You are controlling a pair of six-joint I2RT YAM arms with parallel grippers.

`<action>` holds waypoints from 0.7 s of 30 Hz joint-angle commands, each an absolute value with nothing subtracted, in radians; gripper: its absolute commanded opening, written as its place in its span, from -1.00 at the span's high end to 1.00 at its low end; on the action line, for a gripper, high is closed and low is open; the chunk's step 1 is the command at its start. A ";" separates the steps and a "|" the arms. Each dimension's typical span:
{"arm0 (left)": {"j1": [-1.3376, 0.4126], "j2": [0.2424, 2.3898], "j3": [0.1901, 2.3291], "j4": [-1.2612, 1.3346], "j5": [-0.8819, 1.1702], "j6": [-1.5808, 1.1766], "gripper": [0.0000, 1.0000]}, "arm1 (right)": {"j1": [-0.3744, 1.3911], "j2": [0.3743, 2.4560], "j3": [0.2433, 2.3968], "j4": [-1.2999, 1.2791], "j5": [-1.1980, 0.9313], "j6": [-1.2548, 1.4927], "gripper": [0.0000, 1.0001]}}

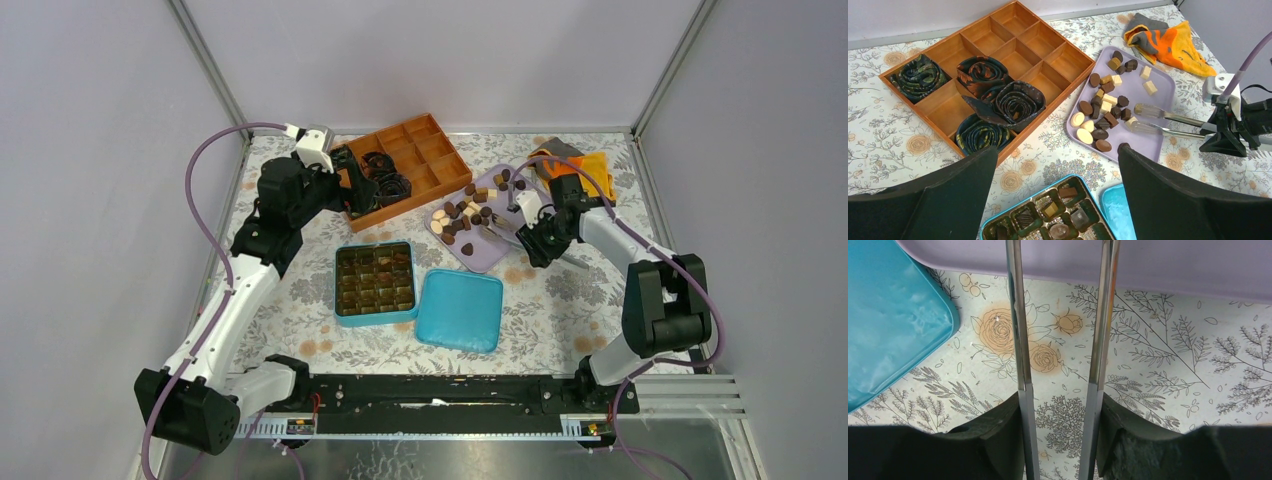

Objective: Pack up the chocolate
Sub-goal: Pick up the fake chocolate from the plate.

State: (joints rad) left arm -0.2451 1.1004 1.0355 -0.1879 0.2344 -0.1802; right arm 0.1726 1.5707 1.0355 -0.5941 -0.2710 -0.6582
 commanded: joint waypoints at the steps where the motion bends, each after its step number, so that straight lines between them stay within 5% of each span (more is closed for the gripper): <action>1: -0.245 1.100 1.029 -0.163 0.227 -0.163 -0.97 | 0.170 1.591 1.055 -0.607 -0.275 -0.669 -0.03; 15: -0.244 1.103 1.027 -0.163 0.227 -0.164 -0.97 | 0.170 1.611 1.058 -0.590 -0.255 -0.643 0.10; 21: -0.244 1.105 1.028 -0.163 0.226 -0.164 -0.97 | 0.170 1.595 1.060 -0.588 -0.233 -0.643 0.34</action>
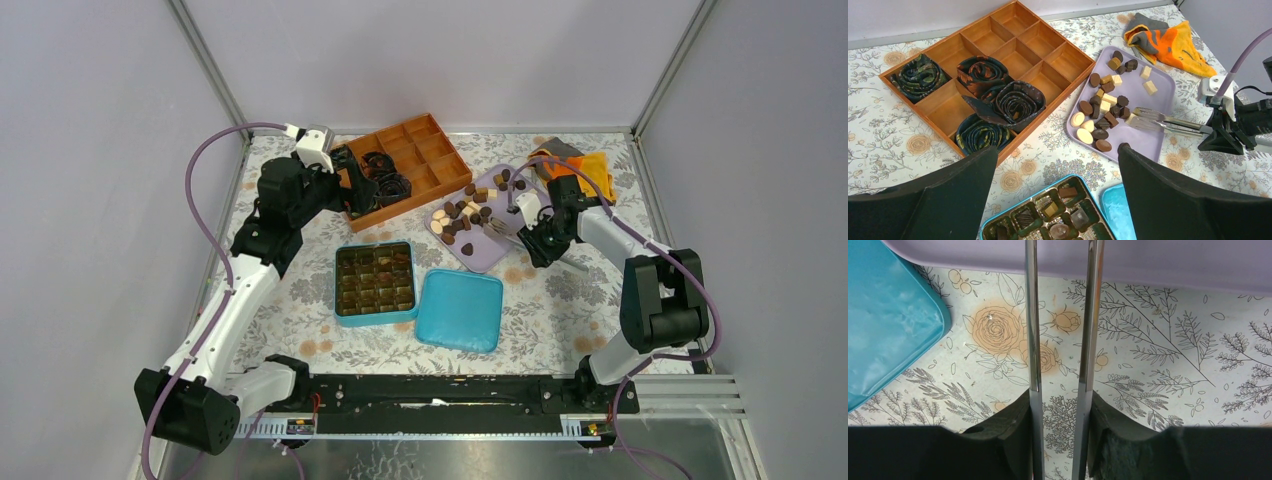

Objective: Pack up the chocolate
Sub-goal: Pick up the fake chocolate from the plate.

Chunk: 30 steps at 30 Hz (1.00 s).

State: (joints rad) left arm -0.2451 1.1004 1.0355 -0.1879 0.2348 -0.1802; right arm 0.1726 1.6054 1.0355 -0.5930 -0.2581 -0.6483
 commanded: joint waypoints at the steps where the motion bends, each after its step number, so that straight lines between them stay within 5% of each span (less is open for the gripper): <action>1: -0.244 1.106 1.028 -0.163 0.225 -0.164 -0.97 | 0.170 1.592 1.060 -0.588 -0.233 -0.644 0.39; 17: -0.244 1.105 1.026 -0.164 0.217 -0.160 -0.97 | 0.133 1.513 1.060 -0.596 -0.288 -0.653 0.99; 30: -0.245 1.101 1.021 -0.165 0.182 -0.153 -0.97 | 0.152 1.379 1.076 -0.623 -0.621 -0.709 1.00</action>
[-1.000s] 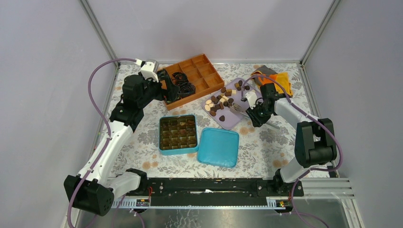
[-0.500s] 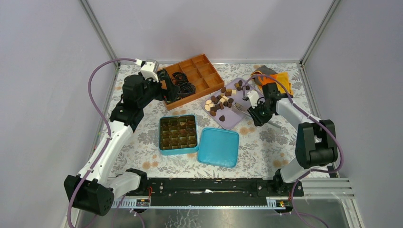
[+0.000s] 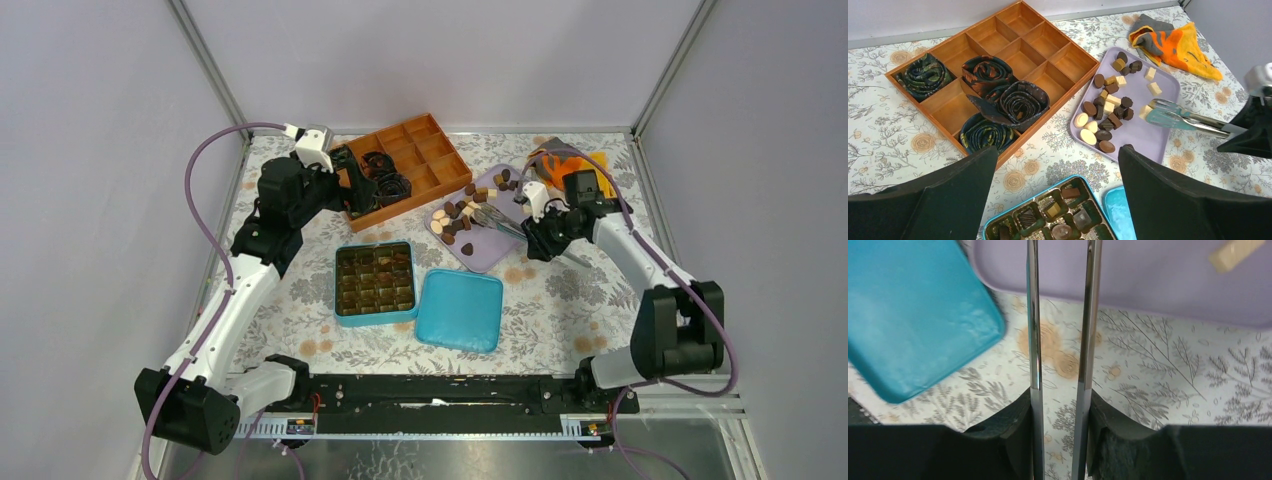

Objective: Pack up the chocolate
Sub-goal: Pick up the fake chocolate from the plate, then pick up the packing box from the center of the board.

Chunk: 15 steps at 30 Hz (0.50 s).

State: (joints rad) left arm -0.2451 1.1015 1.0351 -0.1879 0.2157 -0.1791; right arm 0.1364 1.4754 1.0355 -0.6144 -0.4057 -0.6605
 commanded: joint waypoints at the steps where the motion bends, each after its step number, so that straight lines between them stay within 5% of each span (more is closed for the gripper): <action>1: -0.245 1.100 1.020 -0.165 0.176 -0.151 -0.97 | 0.173 1.369 1.078 -0.628 -0.648 -0.730 1.00; 15: -0.244 1.063 0.996 -0.140 0.062 -0.137 -0.97 | 0.665 1.536 1.312 -0.595 -0.537 -0.820 1.00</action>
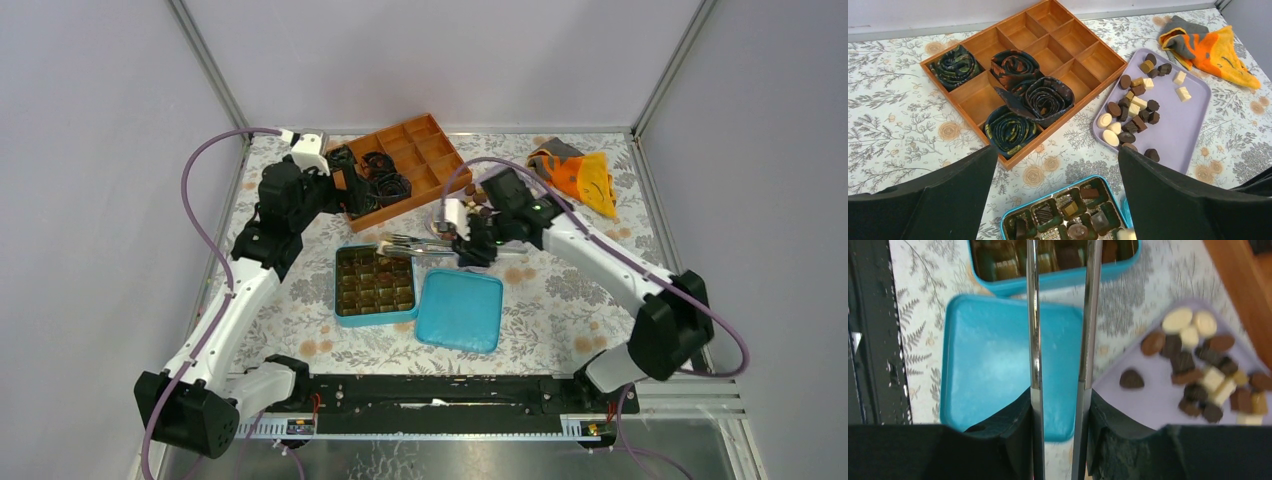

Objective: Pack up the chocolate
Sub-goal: Pick up the packing box from the center of the board.

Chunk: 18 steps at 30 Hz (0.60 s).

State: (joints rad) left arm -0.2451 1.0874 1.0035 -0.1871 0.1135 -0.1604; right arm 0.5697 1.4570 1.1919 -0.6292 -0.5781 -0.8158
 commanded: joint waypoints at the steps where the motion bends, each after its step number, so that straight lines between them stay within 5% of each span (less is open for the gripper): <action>1: -0.244 1.063 0.995 -0.141 0.059 -0.135 -0.97 | 0.690 1.564 1.334 -0.590 -0.524 -0.804 1.00; 18: -0.244 1.066 0.997 -0.142 0.067 -0.135 -0.97 | 0.845 1.799 1.462 -0.541 -0.324 -0.670 0.93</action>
State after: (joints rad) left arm -0.2451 1.0813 1.0012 -0.1864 0.0780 -0.1535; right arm 0.8425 1.7973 1.4143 -0.5842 -0.3584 -0.7048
